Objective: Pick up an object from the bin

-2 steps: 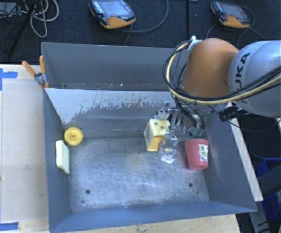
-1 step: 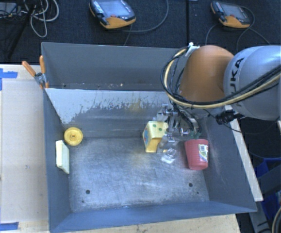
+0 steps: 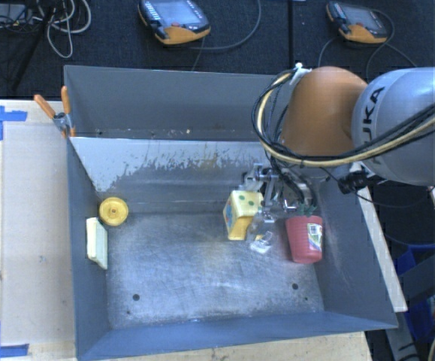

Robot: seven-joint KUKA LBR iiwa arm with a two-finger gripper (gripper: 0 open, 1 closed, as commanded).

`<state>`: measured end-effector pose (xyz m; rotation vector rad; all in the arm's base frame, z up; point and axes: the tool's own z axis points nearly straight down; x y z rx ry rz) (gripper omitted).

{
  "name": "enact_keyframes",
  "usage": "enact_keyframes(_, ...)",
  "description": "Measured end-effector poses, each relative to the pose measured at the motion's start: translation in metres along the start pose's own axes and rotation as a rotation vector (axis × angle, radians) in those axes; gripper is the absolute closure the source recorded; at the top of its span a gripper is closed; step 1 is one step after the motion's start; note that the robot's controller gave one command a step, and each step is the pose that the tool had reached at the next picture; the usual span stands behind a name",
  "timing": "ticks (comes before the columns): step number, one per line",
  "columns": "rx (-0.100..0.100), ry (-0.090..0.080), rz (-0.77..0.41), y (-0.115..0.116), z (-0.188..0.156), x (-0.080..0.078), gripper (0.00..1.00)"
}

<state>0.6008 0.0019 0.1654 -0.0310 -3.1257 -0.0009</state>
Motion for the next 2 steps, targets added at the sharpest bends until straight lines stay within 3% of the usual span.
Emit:
enact_keyframes(1, -0.001, -0.035, 0.014, 0.006, -0.012, -0.012, 1.0)
enact_keyframes(2, 0.0, -0.017, 0.016, 0.002, -0.056, 0.014, 1.0)
